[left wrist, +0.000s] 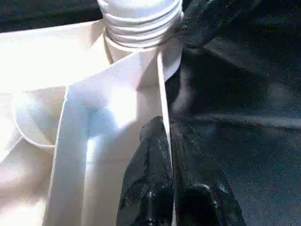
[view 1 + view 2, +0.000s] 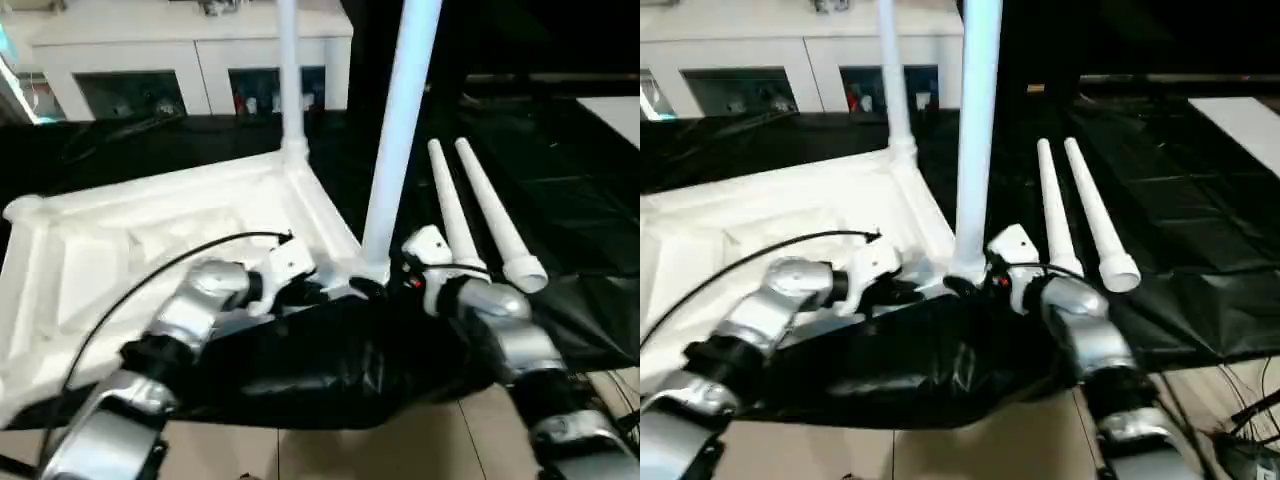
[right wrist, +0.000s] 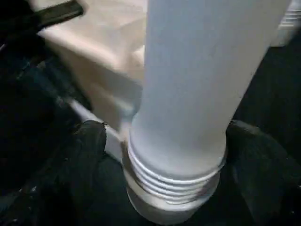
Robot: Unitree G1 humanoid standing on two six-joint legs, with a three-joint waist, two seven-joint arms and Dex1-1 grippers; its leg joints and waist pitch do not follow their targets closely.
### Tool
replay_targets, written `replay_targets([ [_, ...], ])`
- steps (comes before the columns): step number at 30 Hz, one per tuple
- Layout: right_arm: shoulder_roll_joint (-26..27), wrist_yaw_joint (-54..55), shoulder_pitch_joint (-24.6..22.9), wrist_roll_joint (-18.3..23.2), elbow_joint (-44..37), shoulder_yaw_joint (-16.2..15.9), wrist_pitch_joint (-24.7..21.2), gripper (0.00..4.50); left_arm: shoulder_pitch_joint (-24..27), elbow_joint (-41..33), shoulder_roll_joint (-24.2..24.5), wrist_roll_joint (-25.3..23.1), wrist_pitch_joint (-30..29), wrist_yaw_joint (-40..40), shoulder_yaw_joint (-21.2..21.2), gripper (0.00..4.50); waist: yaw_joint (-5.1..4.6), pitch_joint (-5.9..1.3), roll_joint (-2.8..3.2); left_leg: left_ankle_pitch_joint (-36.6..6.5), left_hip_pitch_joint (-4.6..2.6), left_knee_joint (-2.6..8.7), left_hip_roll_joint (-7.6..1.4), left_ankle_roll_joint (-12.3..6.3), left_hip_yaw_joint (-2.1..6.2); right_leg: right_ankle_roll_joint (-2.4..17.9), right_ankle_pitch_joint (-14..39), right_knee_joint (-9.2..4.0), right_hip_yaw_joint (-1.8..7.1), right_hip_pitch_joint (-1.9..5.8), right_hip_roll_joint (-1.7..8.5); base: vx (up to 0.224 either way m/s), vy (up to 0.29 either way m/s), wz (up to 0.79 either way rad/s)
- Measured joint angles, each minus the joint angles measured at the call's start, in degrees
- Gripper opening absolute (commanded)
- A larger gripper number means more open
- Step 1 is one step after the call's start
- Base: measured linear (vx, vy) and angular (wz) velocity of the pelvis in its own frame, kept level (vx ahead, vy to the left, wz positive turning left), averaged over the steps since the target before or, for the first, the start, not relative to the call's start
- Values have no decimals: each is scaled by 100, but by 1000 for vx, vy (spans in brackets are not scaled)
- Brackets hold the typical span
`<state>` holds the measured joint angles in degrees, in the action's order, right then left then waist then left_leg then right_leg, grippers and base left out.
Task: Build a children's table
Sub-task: Rotate leg to tighten
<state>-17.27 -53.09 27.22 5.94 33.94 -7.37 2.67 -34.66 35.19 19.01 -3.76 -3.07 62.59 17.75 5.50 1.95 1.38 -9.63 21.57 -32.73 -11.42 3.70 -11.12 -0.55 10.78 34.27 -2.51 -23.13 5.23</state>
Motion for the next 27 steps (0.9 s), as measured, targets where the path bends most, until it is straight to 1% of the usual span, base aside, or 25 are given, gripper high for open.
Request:
replay_targets([
  [1,-13,-93,-11,22,-20,-33,0,407,29,-66,40,26,0,88,6,0,6,0,0,-6,7,-6,-1,-8,-2,4,8,2,0,-3,0,0,0,0],
  [2,-109,-305,-25,43,-60,-137,0,407,114,-269,152,93,-58,300,43,0,23,0,0,-12,26,-7,-1,-15,-6,6,9,-8,-1,-14,1,0,0,0],
  [4,-259,-624,-76,60,-128,-244,3,407,304,-621,340,270,-109,717,125,0,58,2,-3,-22,50,-16,-1,-32,-7,8,10,-14,-4,-26,2,0,0,0],
  [7,-271,-973,-86,68,-234,-440,25,407,375,-882,550,339,-302,1015,219,0,76,6,-9,-31,60,-44,-10,-44,-12,10,12,-3,-3,-31,1,0,0,0],
  [11,-286,-1237,-135,75,-329,-486,-8,407,378,-968,668,338,-366,1228,279,0,80,15,-23,-47,60,-84,-16,-16,-23,10,11,20,7,-29,4,0,0,0],
  [14,-378,-1440,-138,120,-351,-510,-72,407,381,-1013,715,353,-347,1257,303,0,81,24,-38,-46,54,-91,-18,-10,-29,16,5,27,12,-21,6,0,0,0],
  [15,-387,-1473,-138,122,-351,-510,-81,393,383,-1018,720,354,-347,1263,307,0,80,27,-42,-46,53,-92,-18,-10,-31,17,4,30,15,-20,6,0,0,0],
  [16,-391,-1492,-138,124,-350,-511,-83,393,384,-1027,729,358,-354,1268,314,0,80,28,-44,-46,52,-93,-18,-9,-32,17,3,33,17,-21,6,0,0,0],
  [17,-391,-1509,-138,126,-350,-515,-86,374,384,-1031,733,362,-365,1271,322,0,80,30,-46,-45,51,-96,-18,-8,-33,17,3,41,19,-21,7,0,0,0],
  [19,-391,-1573,-137,134,-350,-544,-88,370,383,-1032,734,364,-391,1271,331,0,80,30,-47,-44,49,-98,-19,-6,-32,16,3,48,18,-21,7,0,0,0],
  [21,-391,-1593,-137,140,-350,-548,-102,342,383,-1033,734,364,-402,1271,334,0,80,30,-47,-43,49,-99,-20,-6,-32,16,4,53,17,-22,7,0,0,0],
  [23,-388,-1628,-137,143,-350,-557,-106,330,382,-1033,734,362,-403,1271,335,0,80,30,-47,-42,49,-102,-21,-5,-32,15,4,55,16,-22,7,0,0,0],
  [24,-384,-1642,-138,149,-350,-565,-106,313,382,-1033,734,360,-403,1271,337,0,78,30,-47,-42,49,-105,-21,-5,-32,16,4,57,16,-22,7,0,0,0],
  [25,-383,-1646,-138,156,-350,-567,-107,313,382,-1032,734,358,-404,1271,338,0,76,30,-47,-42,49,-109,-22,-5,-32,15,4,60,17,-22,7,0,0,0],
  [26,-383,-1648,-138,166,-350,-567,-116,293,380,-1032,734,359,-404,1271,341,0,75,30,-47,-42,49,-113,-22,-5,-32,15,4,62,18,-22,7,0,0,0],
  [27,-381,-1658,-138,171,-350,-567,-121,293,380,-1031,734,358,-404,1271,343,0,73,30,-47,-42,50,-115,-22,-5,-32,15,4,63,19,-22,7,0,0,0],
])
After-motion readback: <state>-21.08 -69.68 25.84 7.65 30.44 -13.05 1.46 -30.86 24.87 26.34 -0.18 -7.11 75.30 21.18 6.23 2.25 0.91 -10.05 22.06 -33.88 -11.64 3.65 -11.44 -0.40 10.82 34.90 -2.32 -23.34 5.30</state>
